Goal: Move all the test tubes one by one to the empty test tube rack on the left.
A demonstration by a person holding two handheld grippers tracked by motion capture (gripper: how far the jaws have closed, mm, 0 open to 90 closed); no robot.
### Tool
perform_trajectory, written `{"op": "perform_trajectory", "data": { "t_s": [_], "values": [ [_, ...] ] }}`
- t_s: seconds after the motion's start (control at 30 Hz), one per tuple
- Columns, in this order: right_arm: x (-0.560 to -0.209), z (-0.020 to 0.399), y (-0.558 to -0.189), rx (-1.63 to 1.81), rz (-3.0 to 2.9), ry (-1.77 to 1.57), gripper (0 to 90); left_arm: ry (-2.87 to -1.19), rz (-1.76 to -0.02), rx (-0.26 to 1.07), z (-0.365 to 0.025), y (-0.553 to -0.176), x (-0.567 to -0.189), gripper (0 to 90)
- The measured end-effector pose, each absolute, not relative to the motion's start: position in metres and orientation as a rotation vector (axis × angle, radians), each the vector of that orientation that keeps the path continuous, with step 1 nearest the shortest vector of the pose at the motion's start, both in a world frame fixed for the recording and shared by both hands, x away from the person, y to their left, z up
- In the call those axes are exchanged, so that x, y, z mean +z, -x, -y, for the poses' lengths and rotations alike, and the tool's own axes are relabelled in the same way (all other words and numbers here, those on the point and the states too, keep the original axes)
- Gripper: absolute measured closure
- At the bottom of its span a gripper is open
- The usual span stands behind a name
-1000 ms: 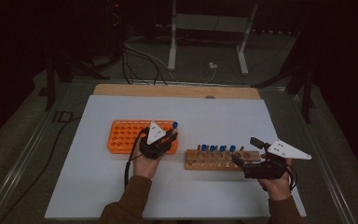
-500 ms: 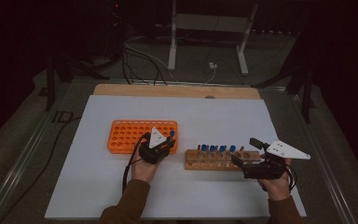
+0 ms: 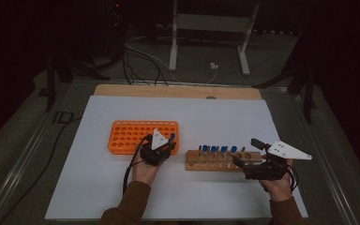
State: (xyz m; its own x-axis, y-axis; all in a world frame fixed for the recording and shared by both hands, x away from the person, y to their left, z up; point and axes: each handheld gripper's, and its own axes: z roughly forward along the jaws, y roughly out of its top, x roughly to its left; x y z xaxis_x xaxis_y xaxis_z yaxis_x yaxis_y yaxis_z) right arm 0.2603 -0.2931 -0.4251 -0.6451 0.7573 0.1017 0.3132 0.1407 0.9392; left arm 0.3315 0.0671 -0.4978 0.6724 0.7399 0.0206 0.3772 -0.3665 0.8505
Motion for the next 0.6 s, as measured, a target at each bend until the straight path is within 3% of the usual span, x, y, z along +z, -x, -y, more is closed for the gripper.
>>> {"op": "perform_trajectory", "data": {
  "t_s": [0.37, 0.6],
  "values": [
    [-0.428, 0.295, -0.264, 1.501, -2.028, -1.044, 1.8, -1.863, -0.952, 0.505, -0.078, -0.323, -0.482, 35.2],
    [-0.433, 0.293, -0.267, 1.468, -2.039, -1.061, 5.7, -1.801, -0.955, 0.472, -0.084, -0.310, -0.469, 23.7]
  ]
}}
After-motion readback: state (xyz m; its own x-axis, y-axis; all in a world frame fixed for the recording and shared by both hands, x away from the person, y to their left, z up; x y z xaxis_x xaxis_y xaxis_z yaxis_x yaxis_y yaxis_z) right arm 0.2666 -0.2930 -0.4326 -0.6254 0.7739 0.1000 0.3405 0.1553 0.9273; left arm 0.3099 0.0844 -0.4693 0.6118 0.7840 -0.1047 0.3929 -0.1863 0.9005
